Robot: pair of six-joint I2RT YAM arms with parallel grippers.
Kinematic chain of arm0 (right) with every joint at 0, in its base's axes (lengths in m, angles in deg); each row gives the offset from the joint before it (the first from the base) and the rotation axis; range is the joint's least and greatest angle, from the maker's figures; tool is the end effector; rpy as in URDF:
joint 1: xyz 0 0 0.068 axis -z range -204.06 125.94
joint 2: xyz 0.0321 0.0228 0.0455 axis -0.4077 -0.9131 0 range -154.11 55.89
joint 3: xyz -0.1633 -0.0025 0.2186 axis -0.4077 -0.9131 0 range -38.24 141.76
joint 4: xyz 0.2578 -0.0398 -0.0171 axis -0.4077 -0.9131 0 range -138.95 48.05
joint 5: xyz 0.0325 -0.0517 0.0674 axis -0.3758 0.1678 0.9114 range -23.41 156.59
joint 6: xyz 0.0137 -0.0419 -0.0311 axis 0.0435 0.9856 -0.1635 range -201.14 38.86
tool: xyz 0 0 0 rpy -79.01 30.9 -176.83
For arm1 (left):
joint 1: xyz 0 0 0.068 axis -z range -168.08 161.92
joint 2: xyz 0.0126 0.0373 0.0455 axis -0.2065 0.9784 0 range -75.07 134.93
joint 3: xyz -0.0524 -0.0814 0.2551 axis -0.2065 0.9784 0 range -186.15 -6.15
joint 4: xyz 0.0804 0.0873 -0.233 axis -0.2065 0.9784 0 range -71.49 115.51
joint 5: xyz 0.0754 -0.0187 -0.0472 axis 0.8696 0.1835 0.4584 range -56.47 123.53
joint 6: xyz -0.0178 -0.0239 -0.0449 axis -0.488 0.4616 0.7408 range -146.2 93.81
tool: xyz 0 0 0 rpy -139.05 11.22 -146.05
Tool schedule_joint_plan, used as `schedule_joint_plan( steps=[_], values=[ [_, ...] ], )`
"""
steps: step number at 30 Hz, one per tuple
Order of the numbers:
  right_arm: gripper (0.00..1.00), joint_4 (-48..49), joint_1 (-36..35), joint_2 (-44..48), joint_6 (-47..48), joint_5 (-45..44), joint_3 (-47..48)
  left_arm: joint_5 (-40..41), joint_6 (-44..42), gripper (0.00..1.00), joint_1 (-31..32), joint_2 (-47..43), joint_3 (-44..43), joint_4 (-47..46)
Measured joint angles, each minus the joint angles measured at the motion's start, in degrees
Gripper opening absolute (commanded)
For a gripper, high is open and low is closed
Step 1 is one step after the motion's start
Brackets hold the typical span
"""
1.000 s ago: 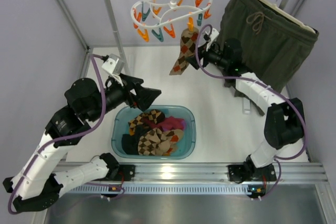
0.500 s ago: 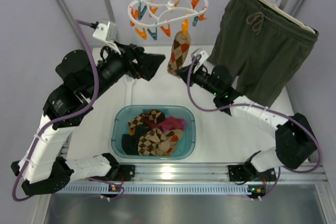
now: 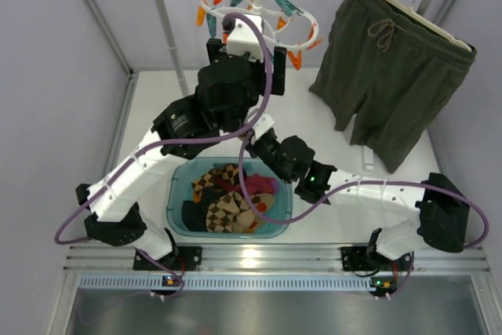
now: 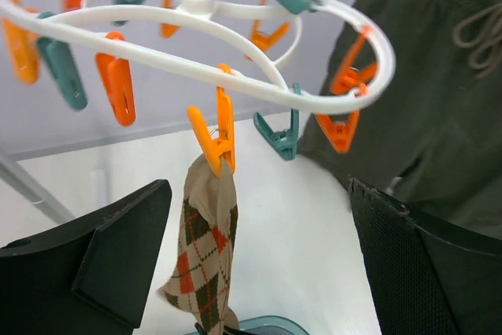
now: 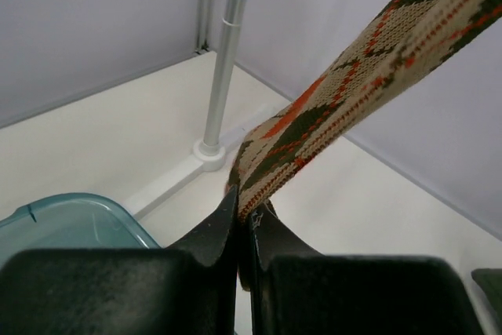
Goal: Remove the socks clipped to the hanger
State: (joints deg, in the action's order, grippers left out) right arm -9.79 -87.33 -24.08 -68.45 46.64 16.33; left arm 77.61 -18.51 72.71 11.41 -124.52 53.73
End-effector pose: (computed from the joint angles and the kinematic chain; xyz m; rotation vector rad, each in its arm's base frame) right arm 0.1584 0.2872 0.3353 -0.6654 1.3184 0.4662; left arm 0.1580 -0.2319 0.5517 0.1596 1.6128 -0.2970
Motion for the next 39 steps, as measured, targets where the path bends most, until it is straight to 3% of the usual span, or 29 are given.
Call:
schedule_joint_plan(
  steps=[6, 12, 16, 25, 31, 39],
  values=[
    [0.0, 0.13, -2.05, -2.14, 2.93, -5.7, 0.76, 6.01, -2.82, 0.95, -0.76, 4.31, -2.05, 0.13],
    [0.0, -0.35, -2.14, -3.93, 3.85, -7.19, 3.02, 7.06, -2.89, 0.8, -5.22, 5.44, -2.05, 0.42],
    [0.0, -0.59, -2.16, -5.35, 3.87, -7.28, 4.57, 4.94, -2.29, 0.75, -8.57, 6.21, -2.08, 0.59],
    [0.0, -0.83, -2.19, -6.47, 3.8, -7.02, 4.98, -4.13, -0.72, 0.75, -14.1, 7.82, -2.19, 1.14],
    [0.0, -1.46, -2.19, -7.8, 3.82, -6.99, 6.4, -8.44, 0.61, 0.76, -14.16, 6.4, -1.29, 1.16],
    [0.0, -1.64, -2.19, -8.0, 3.72, -6.54, 6.67, -8.2, 0.31, 0.66, -14.27, 5.86, -1.73, 1.09]
  ],
)
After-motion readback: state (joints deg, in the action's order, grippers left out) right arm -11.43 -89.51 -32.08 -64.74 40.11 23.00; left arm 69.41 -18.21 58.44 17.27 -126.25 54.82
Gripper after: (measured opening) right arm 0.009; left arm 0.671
